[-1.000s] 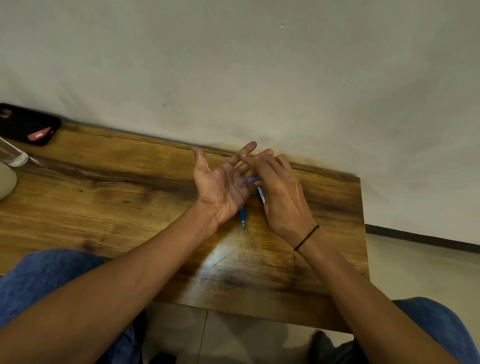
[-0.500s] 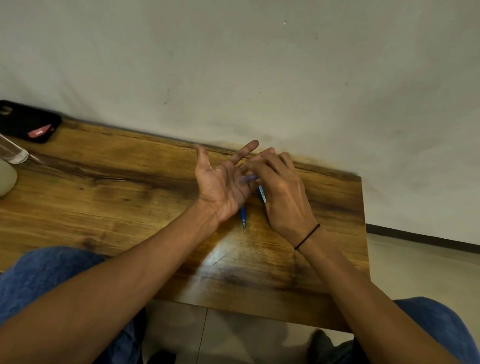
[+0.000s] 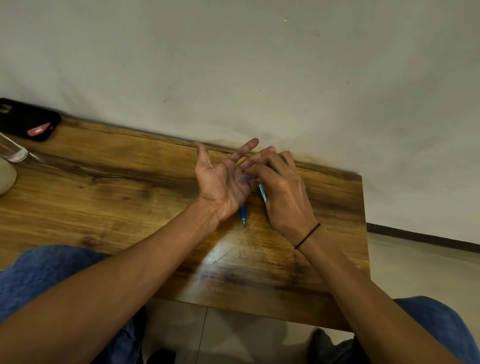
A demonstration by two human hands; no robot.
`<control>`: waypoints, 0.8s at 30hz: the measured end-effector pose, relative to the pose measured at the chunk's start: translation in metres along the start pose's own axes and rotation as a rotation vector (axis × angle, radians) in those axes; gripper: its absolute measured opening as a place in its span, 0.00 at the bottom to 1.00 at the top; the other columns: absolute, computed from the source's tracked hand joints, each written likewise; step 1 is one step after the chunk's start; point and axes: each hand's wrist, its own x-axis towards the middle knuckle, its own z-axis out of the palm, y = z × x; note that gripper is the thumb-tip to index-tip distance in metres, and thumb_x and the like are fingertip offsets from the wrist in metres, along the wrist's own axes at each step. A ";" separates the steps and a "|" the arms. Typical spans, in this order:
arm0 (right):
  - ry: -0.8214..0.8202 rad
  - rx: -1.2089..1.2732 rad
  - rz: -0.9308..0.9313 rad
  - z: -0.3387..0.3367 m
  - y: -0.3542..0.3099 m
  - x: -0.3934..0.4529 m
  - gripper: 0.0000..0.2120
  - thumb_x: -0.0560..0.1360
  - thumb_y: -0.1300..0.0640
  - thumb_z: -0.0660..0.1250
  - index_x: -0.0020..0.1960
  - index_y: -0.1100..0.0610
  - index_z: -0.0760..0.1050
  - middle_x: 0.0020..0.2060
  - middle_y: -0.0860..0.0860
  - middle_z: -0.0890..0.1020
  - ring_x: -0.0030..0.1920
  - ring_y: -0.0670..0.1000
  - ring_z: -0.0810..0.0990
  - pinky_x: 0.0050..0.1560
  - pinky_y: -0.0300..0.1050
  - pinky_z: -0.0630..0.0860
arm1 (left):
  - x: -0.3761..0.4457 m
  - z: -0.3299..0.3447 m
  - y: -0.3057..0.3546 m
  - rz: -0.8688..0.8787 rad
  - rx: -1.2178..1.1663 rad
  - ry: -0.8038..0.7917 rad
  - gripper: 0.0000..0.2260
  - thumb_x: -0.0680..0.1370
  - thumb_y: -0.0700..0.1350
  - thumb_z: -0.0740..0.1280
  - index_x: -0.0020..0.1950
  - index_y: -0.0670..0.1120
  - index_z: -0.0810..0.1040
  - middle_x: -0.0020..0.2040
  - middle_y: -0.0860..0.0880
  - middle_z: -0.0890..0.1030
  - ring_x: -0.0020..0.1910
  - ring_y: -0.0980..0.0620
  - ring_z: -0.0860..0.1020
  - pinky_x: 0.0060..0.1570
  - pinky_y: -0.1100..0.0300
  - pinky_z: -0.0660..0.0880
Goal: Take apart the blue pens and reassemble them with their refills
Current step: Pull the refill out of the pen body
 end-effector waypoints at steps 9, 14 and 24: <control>0.095 0.034 0.102 0.000 0.003 0.002 0.22 0.72 0.77 0.68 0.60 0.58 0.81 0.54 0.53 0.80 0.56 0.54 0.74 0.48 0.48 0.77 | 0.005 0.003 0.013 0.091 0.177 0.161 0.41 0.80 0.74 0.51 0.72 0.41 0.77 0.66 0.33 0.82 0.61 0.39 0.82 0.64 0.41 0.78; 0.218 0.034 0.177 -0.006 0.010 0.003 0.21 0.71 0.80 0.68 0.56 0.60 0.82 0.51 0.54 0.80 0.54 0.53 0.74 0.53 0.26 0.69 | 0.006 0.004 0.028 0.270 0.560 0.430 0.19 0.80 0.57 0.68 0.60 0.44 0.85 0.46 0.47 0.87 0.43 0.53 0.83 0.46 0.56 0.77; 0.294 -0.038 0.304 -0.018 0.016 0.006 0.21 0.73 0.79 0.69 0.60 0.61 0.81 0.53 0.55 0.81 0.56 0.56 0.75 0.50 0.39 0.67 | 0.003 0.010 0.013 0.320 0.870 0.298 0.04 0.79 0.45 0.74 0.49 0.44 0.87 0.37 0.49 0.84 0.38 0.56 0.80 0.43 0.59 0.76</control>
